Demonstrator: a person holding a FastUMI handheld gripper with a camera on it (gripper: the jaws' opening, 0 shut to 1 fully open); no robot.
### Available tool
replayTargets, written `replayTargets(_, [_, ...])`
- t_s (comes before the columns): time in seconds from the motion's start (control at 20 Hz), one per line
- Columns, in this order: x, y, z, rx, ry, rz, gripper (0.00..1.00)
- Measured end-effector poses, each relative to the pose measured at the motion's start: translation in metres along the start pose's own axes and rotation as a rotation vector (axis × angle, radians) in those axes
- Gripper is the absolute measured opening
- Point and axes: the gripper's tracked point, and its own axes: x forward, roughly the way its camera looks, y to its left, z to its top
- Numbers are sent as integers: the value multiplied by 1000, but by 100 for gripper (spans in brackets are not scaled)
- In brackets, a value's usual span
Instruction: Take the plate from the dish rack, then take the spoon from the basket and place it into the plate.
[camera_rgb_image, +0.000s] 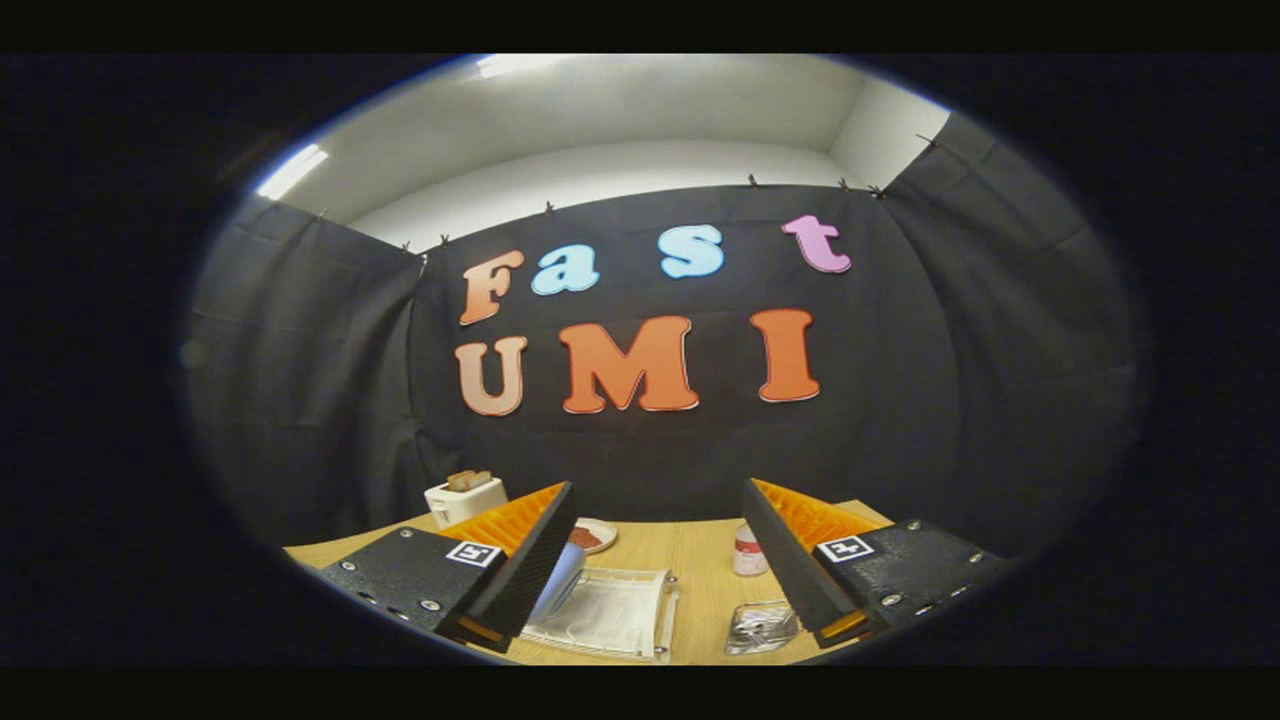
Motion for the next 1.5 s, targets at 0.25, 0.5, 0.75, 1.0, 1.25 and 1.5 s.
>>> replayTargets(0.25, [22, 20, -32, -1, 163, 59, 99])
replayTargets(0.5, [50, 46, -63, 44, 372, 102, 99])
replayTargets(0.75, [66, 58, -111, 51, 629, 119, 99])
replayTargets(1.0, [78, 76, -142, 90, 854, 149, 95])
replayTargets(1.25, [79, 88, -171, 89, 1047, 164, 80])
replayTargets(1.5, [83, 100, -194, 27, 1169, 144, 64])
